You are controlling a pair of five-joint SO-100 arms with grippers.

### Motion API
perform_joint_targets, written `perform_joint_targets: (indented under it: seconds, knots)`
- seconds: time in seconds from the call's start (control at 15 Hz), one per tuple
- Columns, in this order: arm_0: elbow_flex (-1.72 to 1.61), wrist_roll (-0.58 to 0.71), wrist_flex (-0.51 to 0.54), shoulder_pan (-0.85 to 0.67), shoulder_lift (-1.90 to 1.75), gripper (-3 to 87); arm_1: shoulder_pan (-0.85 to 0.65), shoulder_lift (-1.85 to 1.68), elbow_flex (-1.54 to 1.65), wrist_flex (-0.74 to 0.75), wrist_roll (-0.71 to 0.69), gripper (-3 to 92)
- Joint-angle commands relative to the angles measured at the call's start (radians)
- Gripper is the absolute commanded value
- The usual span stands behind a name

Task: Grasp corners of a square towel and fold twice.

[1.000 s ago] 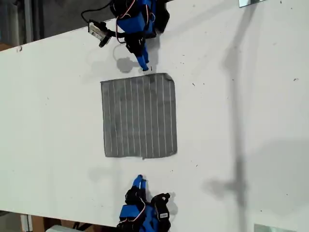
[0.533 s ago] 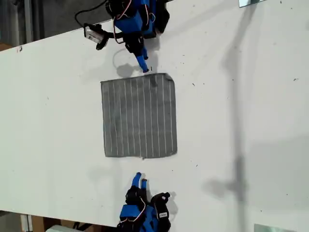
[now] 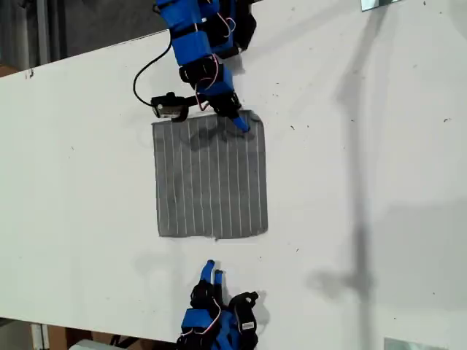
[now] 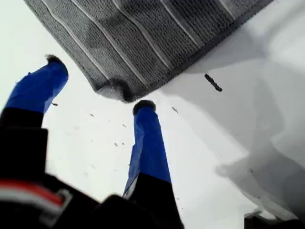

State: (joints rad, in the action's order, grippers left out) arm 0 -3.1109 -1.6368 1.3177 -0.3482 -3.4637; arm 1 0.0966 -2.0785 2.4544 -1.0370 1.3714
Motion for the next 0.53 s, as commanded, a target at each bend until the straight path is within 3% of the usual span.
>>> perform_joint_targets:
  seconds: [0.0,0.2,0.33,0.47]
  knots:
    - [-0.008,0.011,-0.018,0.017,-0.003,16.7,0.000,0.219,-0.081,0.124,-0.014,32.4]
    - [-0.008,0.026,-0.021,0.017,-0.003,16.6,-0.005,0.469,-0.288,0.043,-0.032,32.8]
    - [-0.008,0.026,-0.021,0.032,-0.003,16.1,0.009,0.497,-0.331,0.020,-0.014,26.6]
    - [0.031,0.021,0.008,0.075,-0.003,14.4,0.028,0.474,-0.370,-0.031,0.020,5.4]
